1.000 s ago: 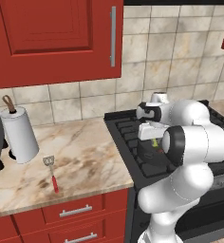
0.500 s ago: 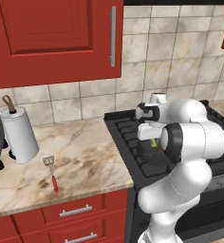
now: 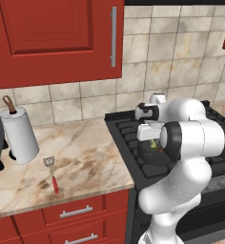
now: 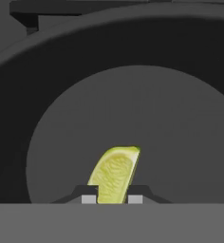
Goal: Put the lemon wedge and mushroom in the pot. Retrieve the spatula and lightly stir the vegetables in the pot.
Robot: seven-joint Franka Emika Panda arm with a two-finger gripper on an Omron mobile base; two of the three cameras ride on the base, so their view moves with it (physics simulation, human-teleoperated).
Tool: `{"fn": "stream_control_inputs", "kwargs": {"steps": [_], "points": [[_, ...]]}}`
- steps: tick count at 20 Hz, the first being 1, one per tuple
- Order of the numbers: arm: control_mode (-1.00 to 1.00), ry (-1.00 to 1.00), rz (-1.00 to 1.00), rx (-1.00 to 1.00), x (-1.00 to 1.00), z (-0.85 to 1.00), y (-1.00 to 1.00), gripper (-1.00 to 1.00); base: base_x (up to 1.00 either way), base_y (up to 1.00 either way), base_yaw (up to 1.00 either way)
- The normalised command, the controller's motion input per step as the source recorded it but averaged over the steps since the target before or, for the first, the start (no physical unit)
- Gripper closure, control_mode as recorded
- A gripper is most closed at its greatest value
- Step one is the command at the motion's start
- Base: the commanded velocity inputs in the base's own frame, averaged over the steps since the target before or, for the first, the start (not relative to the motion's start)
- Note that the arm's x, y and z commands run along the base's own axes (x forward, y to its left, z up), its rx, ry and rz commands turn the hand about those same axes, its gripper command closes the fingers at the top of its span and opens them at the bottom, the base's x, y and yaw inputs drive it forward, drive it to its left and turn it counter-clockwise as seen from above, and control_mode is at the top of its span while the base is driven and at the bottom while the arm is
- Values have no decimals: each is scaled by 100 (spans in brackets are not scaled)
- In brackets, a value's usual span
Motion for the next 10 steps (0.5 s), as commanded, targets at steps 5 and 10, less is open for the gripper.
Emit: {"fn": "stream_control_inputs", "kwargs": {"steps": [5,10], "points": [[-100,0,0,0,0,0,0,100,0,0,0],[-100,0,0,0,-5,1,0,-100,0,0,0]]}}
